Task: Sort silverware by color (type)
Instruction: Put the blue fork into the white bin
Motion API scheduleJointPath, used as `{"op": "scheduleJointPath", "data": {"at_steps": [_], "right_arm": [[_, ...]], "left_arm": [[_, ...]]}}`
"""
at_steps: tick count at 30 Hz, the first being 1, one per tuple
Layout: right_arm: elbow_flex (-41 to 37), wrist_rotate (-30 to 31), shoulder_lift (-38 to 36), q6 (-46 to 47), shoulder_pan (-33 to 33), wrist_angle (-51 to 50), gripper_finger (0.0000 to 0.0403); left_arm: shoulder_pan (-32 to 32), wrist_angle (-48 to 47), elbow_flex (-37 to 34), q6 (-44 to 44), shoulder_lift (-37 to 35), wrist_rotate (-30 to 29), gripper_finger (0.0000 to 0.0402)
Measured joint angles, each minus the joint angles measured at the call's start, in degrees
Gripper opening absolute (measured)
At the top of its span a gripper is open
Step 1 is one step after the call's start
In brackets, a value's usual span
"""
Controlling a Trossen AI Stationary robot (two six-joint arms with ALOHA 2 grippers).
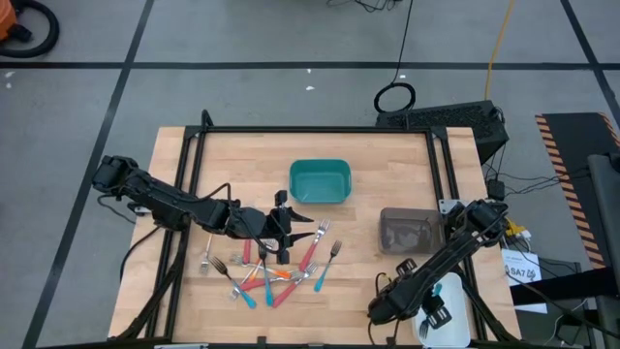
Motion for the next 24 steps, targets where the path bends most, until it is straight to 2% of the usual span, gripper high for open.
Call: {"op": "scheduleJointPath", "data": {"at_steps": [7, 13, 20, 24], "right_arm": [[6.3, 5.1, -0.4, 3.4, 0.0, -0.2, 0.0151], [10.7, 13.9, -2.4, 7.3, 0.0, -0.3, 0.015], [11.7, 22.5, -5.6, 11.1, 0.0, -0.3, 0.015], [11.7, 31.2, -6.4, 11.8, 0.0, 0.0, 0.015]], "left_arm": [[0.0, -0.1, 0.0, -0.2, 0.0, 0.0, 0.015], [0.0, -2.0, 0.0, -1.6, 0.0, 0.0, 0.015], [0.0, -4.1, 0.0, -3.0, 0.0, 0.0, 0.015], [0.0, -6.1, 0.0, -4.6, 0.0, 0.0, 0.015]]}}
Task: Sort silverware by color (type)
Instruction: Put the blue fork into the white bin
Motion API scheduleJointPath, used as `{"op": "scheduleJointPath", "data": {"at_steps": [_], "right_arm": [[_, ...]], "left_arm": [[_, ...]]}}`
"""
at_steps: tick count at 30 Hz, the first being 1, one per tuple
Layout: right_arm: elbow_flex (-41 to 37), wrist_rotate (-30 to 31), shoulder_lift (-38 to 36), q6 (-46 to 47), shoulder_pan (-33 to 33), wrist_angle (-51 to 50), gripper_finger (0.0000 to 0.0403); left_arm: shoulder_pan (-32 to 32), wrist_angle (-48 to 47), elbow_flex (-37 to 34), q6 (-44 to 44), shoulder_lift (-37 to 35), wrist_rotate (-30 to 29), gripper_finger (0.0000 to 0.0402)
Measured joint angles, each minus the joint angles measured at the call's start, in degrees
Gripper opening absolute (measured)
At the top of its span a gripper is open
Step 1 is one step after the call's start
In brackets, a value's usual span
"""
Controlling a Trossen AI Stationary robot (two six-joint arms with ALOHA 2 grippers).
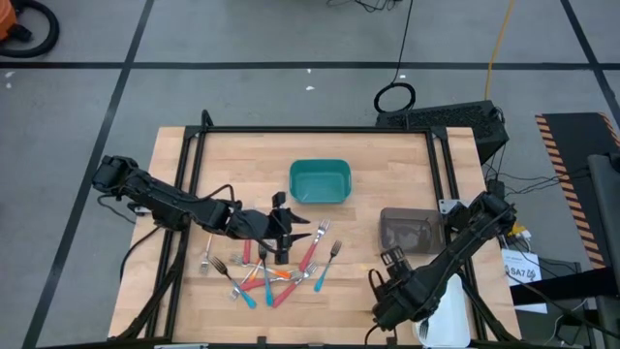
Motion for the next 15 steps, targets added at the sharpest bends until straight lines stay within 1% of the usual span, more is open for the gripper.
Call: {"op": "scheduleJointPath", "data": {"at_steps": [4, 8, 12, 15], "right_arm": [[0.0, 11.2, 0.1, -1.0, 0.0, 1.6, 0.015], [0.0, 21.6, 0.0, -4.3, -0.1, 7.0, 0.015], [0.0, 30.3, 0.1, -7.1, -0.2, 13.4, 0.015], [0.0, 35.3, 0.1, -8.3, -0.6, 19.2, 0.015]], "left_arm": [[0.0, -1.5, 0.0, -1.2, 0.0, 0.0, 0.015], [0.0, -2.4, 0.0, -2.3, 0.0, 0.0, 0.015], [0.0, -3.4, 0.0, -3.2, 0.0, 0.0, 0.015], [-0.2, -3.8, 0.0, -4.0, 0.0, 0.0, 0.015]]}}
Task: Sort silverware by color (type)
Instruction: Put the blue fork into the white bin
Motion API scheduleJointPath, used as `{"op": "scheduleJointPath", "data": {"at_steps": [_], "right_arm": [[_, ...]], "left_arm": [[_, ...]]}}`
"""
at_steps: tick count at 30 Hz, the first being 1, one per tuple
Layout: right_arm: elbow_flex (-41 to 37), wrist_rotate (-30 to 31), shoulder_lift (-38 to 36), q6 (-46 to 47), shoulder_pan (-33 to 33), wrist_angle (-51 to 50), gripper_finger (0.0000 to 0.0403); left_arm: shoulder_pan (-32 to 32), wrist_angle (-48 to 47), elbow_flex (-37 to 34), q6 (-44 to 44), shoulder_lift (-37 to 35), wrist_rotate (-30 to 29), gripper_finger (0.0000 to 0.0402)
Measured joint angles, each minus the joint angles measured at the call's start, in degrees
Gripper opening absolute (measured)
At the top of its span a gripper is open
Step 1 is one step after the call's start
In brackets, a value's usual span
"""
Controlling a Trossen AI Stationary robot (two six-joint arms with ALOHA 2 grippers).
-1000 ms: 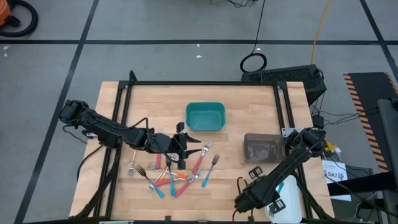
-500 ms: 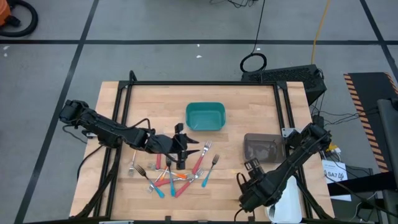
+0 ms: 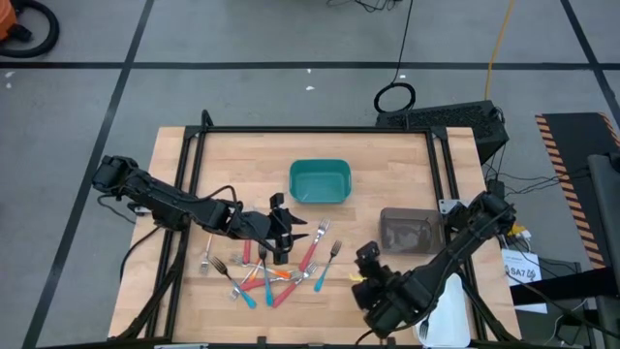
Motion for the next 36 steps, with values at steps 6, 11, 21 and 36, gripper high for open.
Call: {"op": "scheduleJointPath", "data": {"at_steps": [6, 11, 21, 36], "right_arm": [[0.0, 3.4, 0.1, 0.7, -2.0, 10.0, 0.015], [-0.8, 8.4, 0.2, 14.4, -4.0, 11.2, 0.015], [-11.5, 8.4, 0.2, 20.2, -4.6, 11.1, 0.015], [-15.7, 4.5, 0.2, 15.0, -7.2, 14.1, 0.0145]], "left_arm": [[-1.1, -1.4, 0.0, -2.3, 0.0, 0.0, 0.015], [-2.2, -2.0, 0.0, -3.6, 0.0, 0.0, 0.015], [-4.5, -0.1, 0.1, -5.5, 3.6, 0.0, 0.015], [-4.3, 4.6, 2.7, -6.3, 15.8, 0.3, 0.015]]}}
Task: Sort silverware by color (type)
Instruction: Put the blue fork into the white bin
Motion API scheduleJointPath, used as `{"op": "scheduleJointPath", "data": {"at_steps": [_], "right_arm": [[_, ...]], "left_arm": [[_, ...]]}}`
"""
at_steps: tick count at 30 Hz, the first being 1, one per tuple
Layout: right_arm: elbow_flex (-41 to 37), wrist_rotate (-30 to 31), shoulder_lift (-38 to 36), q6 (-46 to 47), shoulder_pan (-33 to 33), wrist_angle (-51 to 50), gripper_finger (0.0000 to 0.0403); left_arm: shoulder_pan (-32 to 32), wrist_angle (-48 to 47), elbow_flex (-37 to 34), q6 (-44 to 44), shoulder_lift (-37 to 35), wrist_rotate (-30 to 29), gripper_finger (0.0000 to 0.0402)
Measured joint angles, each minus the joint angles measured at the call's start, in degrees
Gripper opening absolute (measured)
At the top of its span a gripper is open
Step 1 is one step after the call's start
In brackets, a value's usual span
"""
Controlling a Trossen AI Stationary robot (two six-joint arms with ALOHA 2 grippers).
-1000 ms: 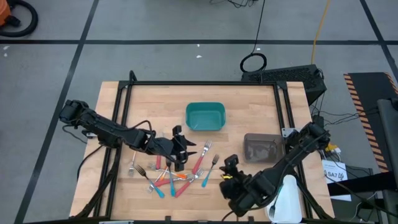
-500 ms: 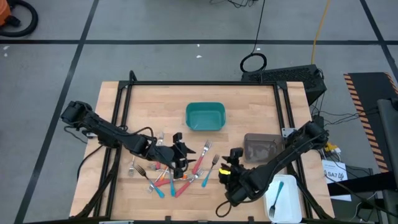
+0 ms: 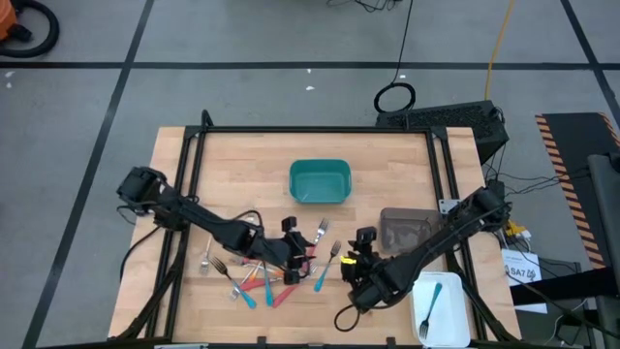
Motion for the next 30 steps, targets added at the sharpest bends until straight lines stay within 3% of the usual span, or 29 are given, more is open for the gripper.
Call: {"op": "scheduleJointPath", "data": {"at_steps": [8, 12, 17, 30], "right_arm": [[0.0, -2.6, 0.0, -2.8, -0.8, 5.4, 0.011], [0.0, -6.8, 0.0, -0.6, 0.1, 4.5, 0.0095], [0.0, -8.6, -0.1, 4.1, 3.0, -0.1, 0.0082], [0.0, -5.3, -3.1, 19.9, 13.8, -8.6, 0.0063]], "left_arm": [[-0.2, -13.4, 12.5, -3.3, 8.9, 0.0, 0.015], [-0.8, -22.4, 20.4, -5.5, 14.3, -0.3, 0.015], [-1.2, -26.8, 28.2, -6.6, 19.7, -0.9, 0.015], [0.0, -27.3, 30.3, -10.9, 23.0, -0.5, 0.015]]}}
